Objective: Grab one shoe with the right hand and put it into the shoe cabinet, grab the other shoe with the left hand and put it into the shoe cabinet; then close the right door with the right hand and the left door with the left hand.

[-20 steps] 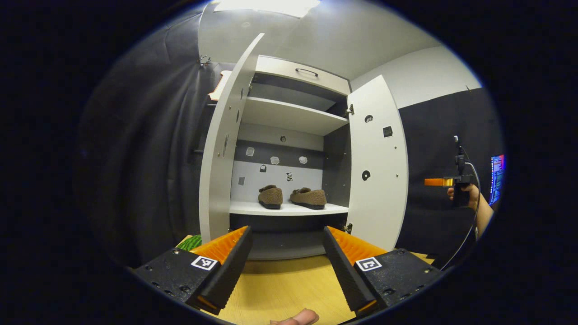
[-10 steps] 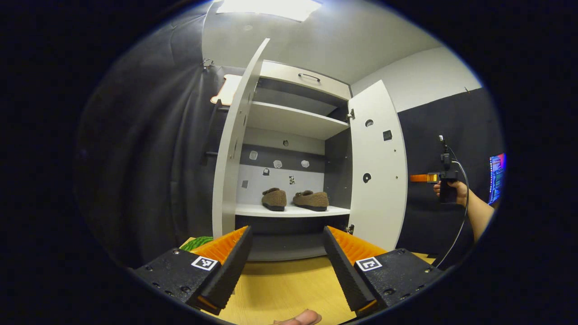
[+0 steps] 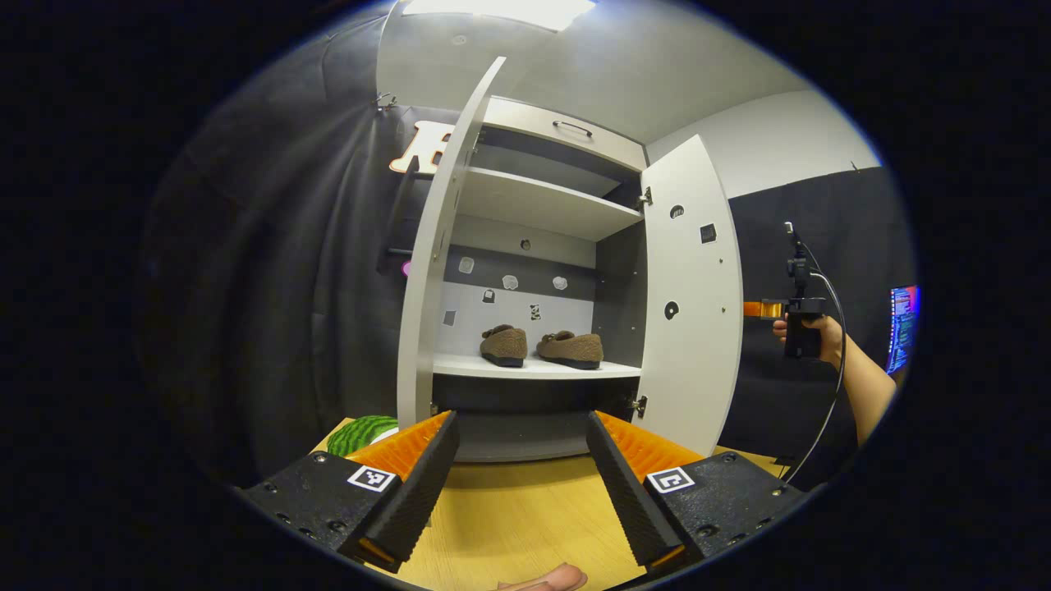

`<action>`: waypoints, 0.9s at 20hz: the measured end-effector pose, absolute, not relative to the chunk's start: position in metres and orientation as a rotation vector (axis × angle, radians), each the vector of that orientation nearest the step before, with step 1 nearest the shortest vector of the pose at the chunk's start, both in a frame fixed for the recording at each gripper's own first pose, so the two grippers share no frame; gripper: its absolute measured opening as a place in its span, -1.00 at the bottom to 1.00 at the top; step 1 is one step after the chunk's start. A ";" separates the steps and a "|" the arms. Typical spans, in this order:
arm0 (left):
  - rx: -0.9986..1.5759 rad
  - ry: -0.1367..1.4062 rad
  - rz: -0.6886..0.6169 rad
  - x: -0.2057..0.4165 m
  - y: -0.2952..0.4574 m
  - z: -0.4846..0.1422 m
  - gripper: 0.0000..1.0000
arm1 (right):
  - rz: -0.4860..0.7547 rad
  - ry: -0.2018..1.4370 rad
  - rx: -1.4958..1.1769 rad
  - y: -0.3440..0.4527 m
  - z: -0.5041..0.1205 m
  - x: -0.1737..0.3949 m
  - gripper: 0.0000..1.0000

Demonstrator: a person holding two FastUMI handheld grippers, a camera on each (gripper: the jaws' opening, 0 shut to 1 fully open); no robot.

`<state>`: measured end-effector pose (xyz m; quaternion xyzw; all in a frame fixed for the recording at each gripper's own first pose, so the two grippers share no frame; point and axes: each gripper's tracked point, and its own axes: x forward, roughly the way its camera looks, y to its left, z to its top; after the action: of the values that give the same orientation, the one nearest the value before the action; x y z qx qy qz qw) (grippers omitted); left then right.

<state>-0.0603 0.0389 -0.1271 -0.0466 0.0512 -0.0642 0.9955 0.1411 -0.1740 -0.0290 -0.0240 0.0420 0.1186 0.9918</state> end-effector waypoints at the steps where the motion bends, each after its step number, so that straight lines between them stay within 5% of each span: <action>1: -0.095 0.101 -0.123 -0.060 0.041 -0.126 0.91 | 0.228 0.076 -0.043 -0.170 -0.026 0.145 0.82; 18: -0.072 0.125 -0.074 -0.065 0.067 -0.131 0.91 | 0.284 0.031 -0.012 -0.082 -0.030 0.160 0.83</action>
<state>-0.0651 0.0672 -0.1307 -0.0357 0.0623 -0.0372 0.9967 0.1598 -0.0820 -0.0305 -0.0058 0.0155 0.1415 0.9898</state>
